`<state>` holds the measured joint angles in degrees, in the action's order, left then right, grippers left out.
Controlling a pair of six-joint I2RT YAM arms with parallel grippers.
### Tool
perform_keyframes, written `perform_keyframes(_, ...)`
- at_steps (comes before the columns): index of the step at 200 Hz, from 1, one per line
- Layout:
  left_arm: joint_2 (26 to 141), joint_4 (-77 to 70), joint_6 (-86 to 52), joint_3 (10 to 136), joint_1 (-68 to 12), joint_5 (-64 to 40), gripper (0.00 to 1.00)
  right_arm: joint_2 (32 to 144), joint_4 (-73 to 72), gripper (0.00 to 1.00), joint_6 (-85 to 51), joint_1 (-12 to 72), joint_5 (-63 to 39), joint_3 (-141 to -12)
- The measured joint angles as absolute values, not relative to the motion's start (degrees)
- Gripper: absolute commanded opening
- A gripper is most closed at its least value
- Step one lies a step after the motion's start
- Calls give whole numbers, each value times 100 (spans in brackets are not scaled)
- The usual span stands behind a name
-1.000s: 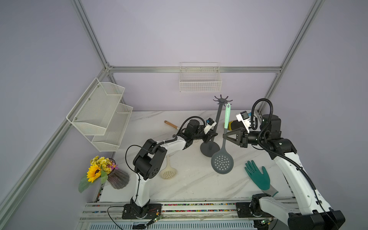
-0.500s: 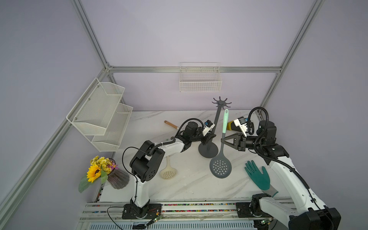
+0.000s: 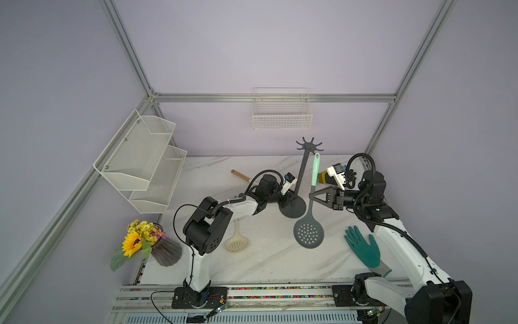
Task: Hang the skimmer on the kitchen utensil rack
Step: Adjust the rack at the center of the board, then hang the skimmer on the rack.
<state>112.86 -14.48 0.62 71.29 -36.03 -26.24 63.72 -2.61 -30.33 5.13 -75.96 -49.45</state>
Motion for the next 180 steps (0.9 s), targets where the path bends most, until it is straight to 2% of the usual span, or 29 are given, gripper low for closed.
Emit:
perform_keyframes(16, 11286, -1441, 67, 7129, -3603, -2622, 46, 6372, -489, 0, -3201, 513, -7603, -4893)
perform_keyframes(54, 11286, -1363, 60, 7129, -3601, -2622, 73, 6388, -908, 0, -3507, 513, -7647, -4890)
perform_keyframes(82, 11286, -1280, 60, 7129, -3599, -2571, 84, 6547, -1581, 0, -3988, 513, -7706, -4862)
perform_keyframes(114, 11286, -1240, 60, 7129, -3573, -2532, 89, 6663, -2147, 0, -4364, 513, -7743, -4742)
perform_keyframes(180, 11286, -1232, 62, 7129, -3535, -2536, 89, 6473, -1892, 0, -4198, 515, -7747, -4591)
